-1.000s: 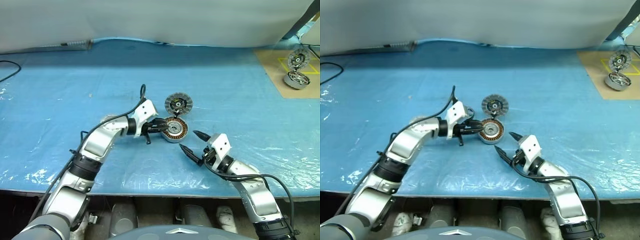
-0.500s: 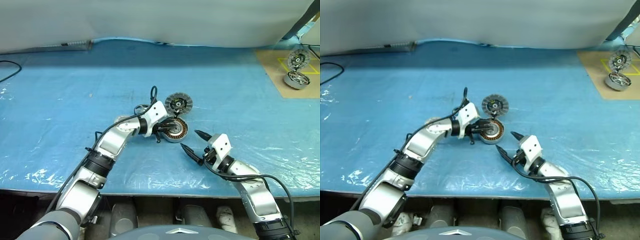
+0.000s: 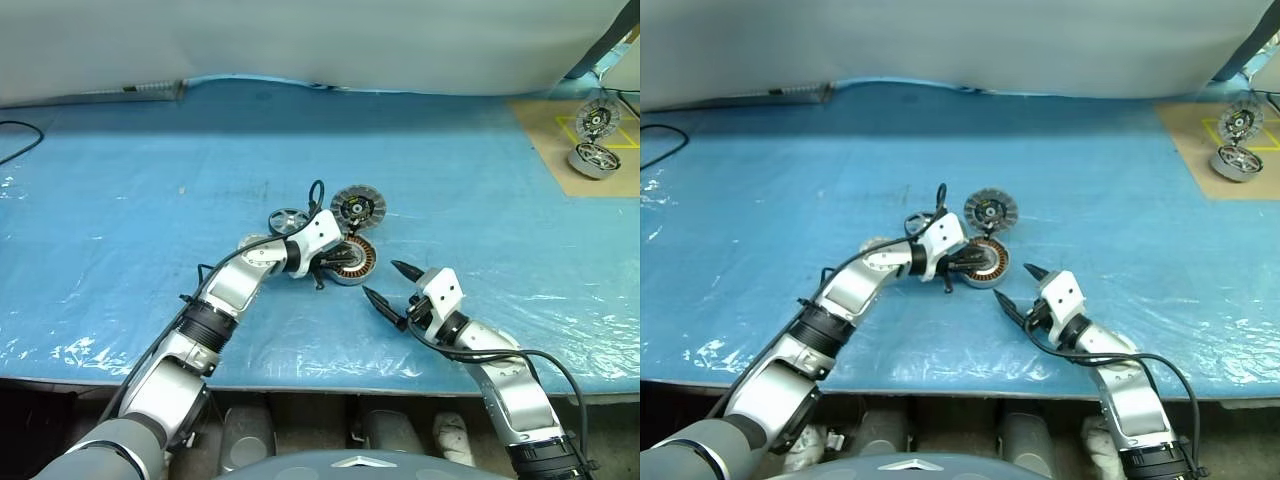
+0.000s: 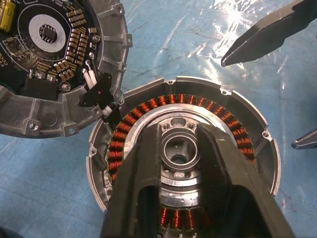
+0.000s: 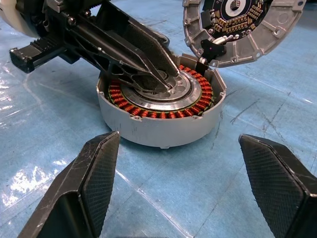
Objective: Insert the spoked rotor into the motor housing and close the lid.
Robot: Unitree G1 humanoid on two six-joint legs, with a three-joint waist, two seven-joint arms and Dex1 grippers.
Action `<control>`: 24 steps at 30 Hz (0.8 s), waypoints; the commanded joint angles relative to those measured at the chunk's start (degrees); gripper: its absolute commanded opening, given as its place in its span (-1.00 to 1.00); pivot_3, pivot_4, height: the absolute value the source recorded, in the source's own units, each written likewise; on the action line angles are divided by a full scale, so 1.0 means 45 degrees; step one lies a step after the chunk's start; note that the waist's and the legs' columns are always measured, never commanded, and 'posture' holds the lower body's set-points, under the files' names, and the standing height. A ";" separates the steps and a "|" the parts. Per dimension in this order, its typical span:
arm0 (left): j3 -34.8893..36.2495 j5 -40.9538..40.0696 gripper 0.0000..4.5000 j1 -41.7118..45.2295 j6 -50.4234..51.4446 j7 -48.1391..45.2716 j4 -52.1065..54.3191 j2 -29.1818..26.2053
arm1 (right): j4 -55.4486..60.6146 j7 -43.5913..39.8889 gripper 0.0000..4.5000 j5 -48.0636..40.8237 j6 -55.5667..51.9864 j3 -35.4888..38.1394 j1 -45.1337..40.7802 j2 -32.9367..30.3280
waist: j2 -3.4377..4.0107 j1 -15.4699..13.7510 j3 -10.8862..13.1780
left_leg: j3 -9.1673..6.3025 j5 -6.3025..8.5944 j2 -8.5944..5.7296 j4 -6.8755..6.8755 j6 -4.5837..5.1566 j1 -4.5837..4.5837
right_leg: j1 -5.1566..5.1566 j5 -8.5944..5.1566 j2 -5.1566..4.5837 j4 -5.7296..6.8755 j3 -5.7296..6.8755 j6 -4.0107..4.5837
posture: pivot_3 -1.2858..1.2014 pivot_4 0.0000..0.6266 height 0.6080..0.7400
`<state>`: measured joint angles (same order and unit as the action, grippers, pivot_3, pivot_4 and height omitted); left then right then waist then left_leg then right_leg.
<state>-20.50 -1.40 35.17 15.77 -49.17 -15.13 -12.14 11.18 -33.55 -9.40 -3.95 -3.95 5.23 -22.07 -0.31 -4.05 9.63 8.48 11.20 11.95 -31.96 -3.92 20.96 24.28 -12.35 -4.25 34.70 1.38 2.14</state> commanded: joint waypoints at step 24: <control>0.3039 -0.3237 -1.00 -0.3722 0.0157 0.0076 0.5238 -0.1352 | 0.2354 0.0290 -0.99 -0.0932 -0.2837 0.0589 -0.1343 -0.0396 | 0.0003 0.0023 -0.0001 | 0.0001 0.0001 0.0006 -0.0002 0.0001 -0.0002 | 0.0001 0.0000 0.0002 0.0002 0.0004 0.0002 | 0.03 -0.52 1.00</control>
<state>-8.15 -14.21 19.84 18.32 -48.30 4.61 -17.69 17.86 -33.20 -12.30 -13.61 -1.73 0.17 -23.39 -0.30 -3.94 9.63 8.48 11.20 11.99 -31.97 -3.92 20.96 24.28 -12.35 -4.24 34.71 1.40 2.15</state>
